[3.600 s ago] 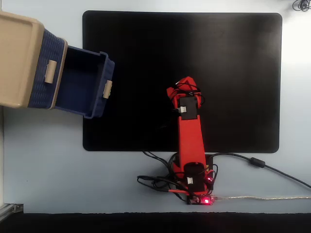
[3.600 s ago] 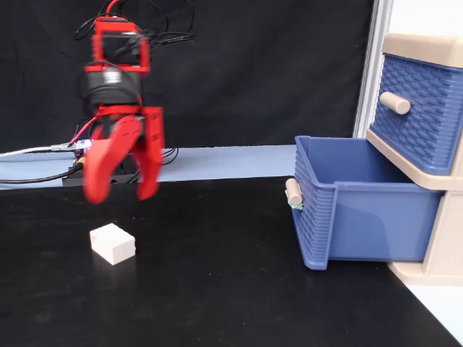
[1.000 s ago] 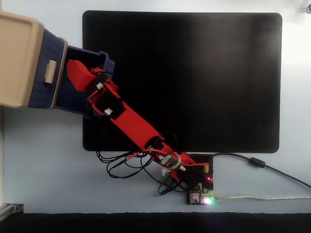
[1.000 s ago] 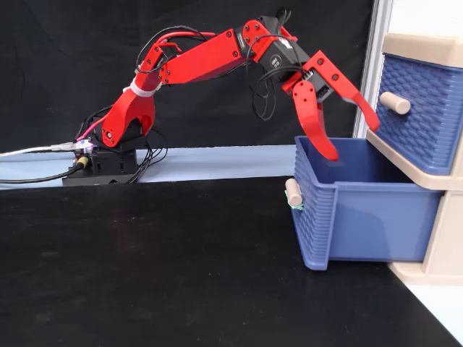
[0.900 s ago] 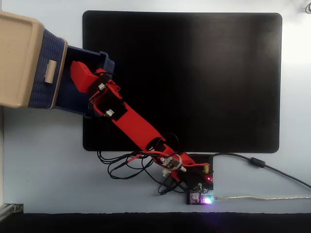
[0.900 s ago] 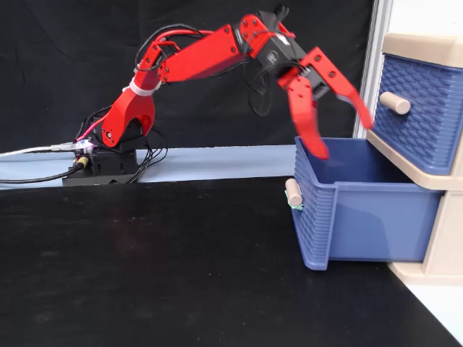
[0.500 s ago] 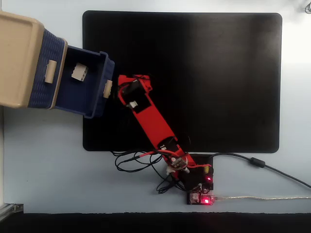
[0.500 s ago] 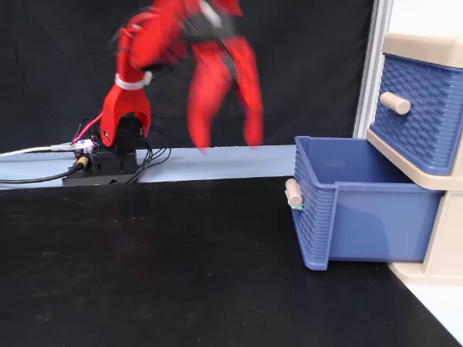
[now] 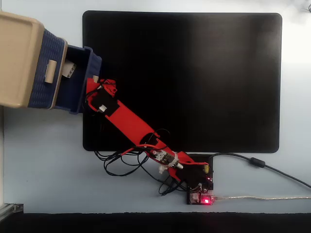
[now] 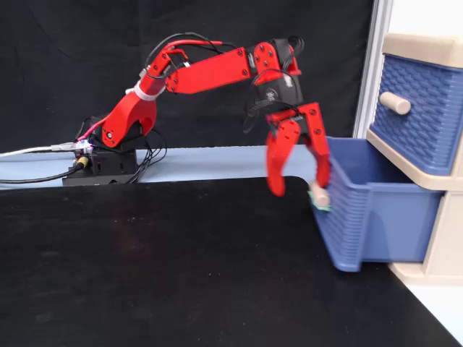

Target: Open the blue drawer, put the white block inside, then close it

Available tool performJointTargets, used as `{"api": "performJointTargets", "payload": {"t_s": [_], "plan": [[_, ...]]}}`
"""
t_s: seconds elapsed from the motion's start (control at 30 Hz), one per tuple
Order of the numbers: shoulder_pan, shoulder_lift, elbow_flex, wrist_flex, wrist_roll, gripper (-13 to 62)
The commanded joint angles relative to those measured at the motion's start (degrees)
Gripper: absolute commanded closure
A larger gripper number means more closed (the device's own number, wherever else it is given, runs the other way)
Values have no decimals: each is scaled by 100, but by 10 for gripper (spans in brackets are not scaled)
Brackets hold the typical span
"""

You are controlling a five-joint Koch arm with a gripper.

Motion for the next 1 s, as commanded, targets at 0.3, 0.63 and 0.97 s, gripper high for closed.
{"api": "performJointTargets", "payload": {"t_s": [0.3, 0.63, 0.97], "plan": [[-483, -650, -316, -3823, 1336, 156], [1468, 2188, -281, 1266, -413, 154], [5379, 4351, 2848, 3129, -7444, 156]]}}
